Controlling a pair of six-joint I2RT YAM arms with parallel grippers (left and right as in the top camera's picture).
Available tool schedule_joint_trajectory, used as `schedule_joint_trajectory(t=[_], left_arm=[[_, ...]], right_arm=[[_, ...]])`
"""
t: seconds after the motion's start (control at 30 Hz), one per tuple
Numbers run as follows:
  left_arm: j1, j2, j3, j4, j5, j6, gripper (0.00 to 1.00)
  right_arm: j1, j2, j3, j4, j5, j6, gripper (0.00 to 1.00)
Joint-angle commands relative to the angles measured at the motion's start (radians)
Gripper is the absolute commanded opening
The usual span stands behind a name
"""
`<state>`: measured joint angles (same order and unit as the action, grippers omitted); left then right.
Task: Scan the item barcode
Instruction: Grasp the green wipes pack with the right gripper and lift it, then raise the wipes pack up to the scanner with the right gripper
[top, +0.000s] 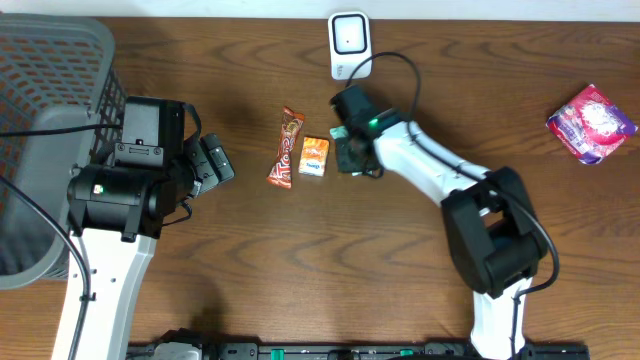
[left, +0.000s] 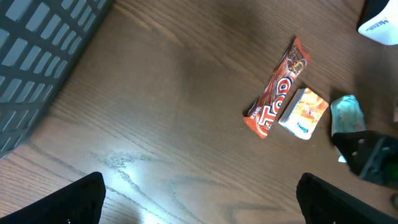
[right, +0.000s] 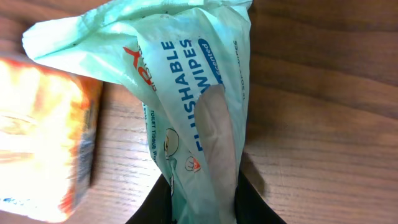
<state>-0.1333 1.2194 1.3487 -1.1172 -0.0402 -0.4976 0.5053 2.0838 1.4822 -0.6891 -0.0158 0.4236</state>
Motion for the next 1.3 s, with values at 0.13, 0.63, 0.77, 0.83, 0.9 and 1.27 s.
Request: schedule_joint_trajectory(t=[0.13,0.63,0.77,0.83,0.9,1.27], left_arm=[[0.004,-0.006,0.01,0.0,-0.013,-0.005,0.98],[0.004,-0.006,0.01,0.0,-0.013,-0.005,0.98],[0.004,-0.006,0.01,0.0,-0.013,-0.005,0.98],[0.004,-0.006,0.01,0.0,-0.013,-0.005,0.98],[0.004,-0.006,0.01,0.0,-0.013,-0.005,0.98],[0.004,-0.006,0.01,0.0,-0.013,-0.005,0.98]], right_arm=[[-0.2,-0.033,0.026,-0.032,-0.657,-0.192,0.01],[-0.37,-0.033,-0.077,-0.051,-1.165,-0.44,0.01],[-0.359,-0.033,-0.077,-0.036,-1.164,-0.439,0.01],[-0.345,-0.036,-0.075,-0.003,-1.163,-0.428,0.01],[-0.331,-0.042,-0.069,0.06,-1.097,-0.337,0.01],[-0.16,-0.116,0.096,0.236,-0.19,-0.069,0.01]])
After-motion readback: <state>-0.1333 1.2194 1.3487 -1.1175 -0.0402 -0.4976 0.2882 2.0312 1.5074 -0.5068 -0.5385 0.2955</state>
